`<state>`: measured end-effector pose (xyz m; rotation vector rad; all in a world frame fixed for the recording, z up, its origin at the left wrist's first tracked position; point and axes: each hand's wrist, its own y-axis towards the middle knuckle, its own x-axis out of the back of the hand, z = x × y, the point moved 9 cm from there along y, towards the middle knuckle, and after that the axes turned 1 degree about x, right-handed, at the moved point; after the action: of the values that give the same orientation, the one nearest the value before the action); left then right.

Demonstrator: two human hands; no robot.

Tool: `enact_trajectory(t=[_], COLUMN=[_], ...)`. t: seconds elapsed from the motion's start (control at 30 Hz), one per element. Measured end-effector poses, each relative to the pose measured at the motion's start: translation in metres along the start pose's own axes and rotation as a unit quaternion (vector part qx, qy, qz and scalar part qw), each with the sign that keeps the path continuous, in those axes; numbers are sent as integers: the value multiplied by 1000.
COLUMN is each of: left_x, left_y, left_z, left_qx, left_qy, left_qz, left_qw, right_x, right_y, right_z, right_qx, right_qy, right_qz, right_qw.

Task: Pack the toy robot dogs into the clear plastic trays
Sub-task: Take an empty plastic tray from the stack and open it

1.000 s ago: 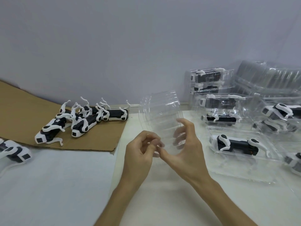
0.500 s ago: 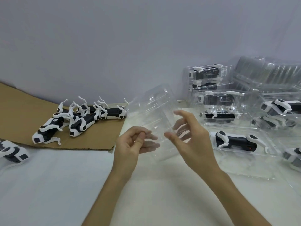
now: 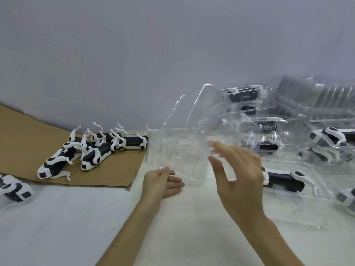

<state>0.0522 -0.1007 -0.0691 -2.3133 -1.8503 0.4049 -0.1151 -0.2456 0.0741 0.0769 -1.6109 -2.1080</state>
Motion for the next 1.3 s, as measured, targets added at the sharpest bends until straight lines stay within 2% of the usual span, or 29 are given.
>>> enact_trajectory(t=[0.07,0.17,0.27,0.33,0.47,0.63,0.73,0.83,0.9,0.97,1.03,1.1,1.23,1.3], left_x=[-18,-48,-83,-91,-71,16,62,84,82,76,73,69,68,76], left_y=[10,24,22,15,17,13,-1,-14,-24,-32,-38,-41,-45,-46], left_z=[-5,-11,-15,-13,-6,-17,-16,-11,-13,-18,-24,-24,-28,-34], left_qx=[27,39,16,23,6,-38,0,-20,-60,-97,-141,-149,-165,-181], left_qy=[48,85,2,-63,-76,-132,-171,-126,-89,-30,45,82,90,97], left_qz=[25,119,269,312,271,146,122,97,88,77,55,54,46,8], left_qw=[998,989,963,948,960,980,978,987,990,992,987,984,981,979], right_x=[-7,-14,-18,-22,-27,-38,-57,-74,-76,-69,-56,-47,-53,-55], right_y=[-2,-6,-7,-6,-7,-12,-27,-49,-50,-40,-28,-24,-39,-43], right_z=[0,-2,-2,1,-1,11,15,18,24,21,4,-17,-47,-52], right_qx=[4,5,7,12,9,22,11,-7,-4,-33,-95,-167,-251,-272], right_qy=[36,51,34,34,28,40,44,49,62,81,90,79,-7,-2], right_qz=[33,66,78,93,129,223,349,446,443,384,293,249,334,336], right_qw=[999,997,996,995,991,974,936,894,894,919,947,951,909,902])
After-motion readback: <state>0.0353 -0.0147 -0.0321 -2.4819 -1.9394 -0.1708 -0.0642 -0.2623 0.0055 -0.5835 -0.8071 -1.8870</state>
